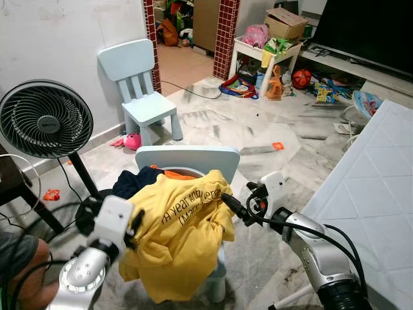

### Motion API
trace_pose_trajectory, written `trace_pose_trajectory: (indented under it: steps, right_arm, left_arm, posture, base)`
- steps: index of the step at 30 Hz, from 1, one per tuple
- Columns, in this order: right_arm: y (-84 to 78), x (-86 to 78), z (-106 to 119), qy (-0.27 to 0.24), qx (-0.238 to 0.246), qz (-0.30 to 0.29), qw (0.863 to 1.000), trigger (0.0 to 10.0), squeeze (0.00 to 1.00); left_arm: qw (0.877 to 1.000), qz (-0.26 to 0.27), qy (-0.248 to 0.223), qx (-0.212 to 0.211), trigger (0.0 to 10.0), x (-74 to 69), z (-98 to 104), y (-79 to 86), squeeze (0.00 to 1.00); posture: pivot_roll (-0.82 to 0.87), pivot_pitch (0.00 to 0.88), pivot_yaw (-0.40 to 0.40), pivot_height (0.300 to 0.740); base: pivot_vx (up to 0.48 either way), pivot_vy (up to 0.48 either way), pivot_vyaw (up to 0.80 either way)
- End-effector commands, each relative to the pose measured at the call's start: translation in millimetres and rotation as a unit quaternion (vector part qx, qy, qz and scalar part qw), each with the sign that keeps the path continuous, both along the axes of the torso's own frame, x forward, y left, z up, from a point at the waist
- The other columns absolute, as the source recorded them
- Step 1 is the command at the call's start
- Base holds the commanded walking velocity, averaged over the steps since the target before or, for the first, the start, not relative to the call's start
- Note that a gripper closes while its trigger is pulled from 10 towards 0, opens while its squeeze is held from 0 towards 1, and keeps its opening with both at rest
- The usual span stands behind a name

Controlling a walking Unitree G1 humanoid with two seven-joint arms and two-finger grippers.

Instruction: Hang hanger

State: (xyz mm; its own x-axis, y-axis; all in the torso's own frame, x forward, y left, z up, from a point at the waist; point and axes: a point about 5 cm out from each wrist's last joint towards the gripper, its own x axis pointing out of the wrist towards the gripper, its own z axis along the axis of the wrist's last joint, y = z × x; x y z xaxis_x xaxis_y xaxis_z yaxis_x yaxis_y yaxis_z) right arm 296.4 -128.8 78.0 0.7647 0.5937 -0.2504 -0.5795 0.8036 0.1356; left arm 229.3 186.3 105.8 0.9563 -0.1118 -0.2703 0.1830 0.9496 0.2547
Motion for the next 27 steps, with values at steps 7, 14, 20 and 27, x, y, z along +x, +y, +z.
trace_pose_trajectory:
  steps: [7,14,20,27]
  right_arm:
    - [1.3,-0.9,1,-0.004,-0.009,0.006,1.000,10.0,0.00]
    - [2.8,-1.7,2,-0.008,-0.010,0.005,1.000,10.0,0.00]
    - [3.3,-2.5,2,-0.011,-0.013,0.006,1.000,10.0,0.00]
    - [4.3,-1.4,2,-0.012,-0.014,0.006,1.000,10.0,0.00]
  left_arm:
    - [0.992,0.039,0.096,-0.074,10.0,18.4,-25,4.2,1.00]
    - [0.987,0.034,0.134,-0.087,10.0,36.6,-42,-0.5,1.00]
    - [0.988,0.014,0.133,-0.081,10.0,48.4,-37,-6.8,1.00]
    - [0.988,-0.004,0.124,-0.088,10.0,55.5,-33,-17.0,0.83]
  posture:
    - [-0.04,0.000,-0.052,0.740]
    - [-0.06,0.000,-0.046,0.740]
    - [-0.06,0.006,-0.044,0.740]
    - [-0.06,0.016,-0.047,0.740]
  base:
    - [0.000,0.000,0.00]
    - [0.000,0.000,0.00]
    - [0.000,0.000,0.00]
    - [0.000,0.000,0.00]
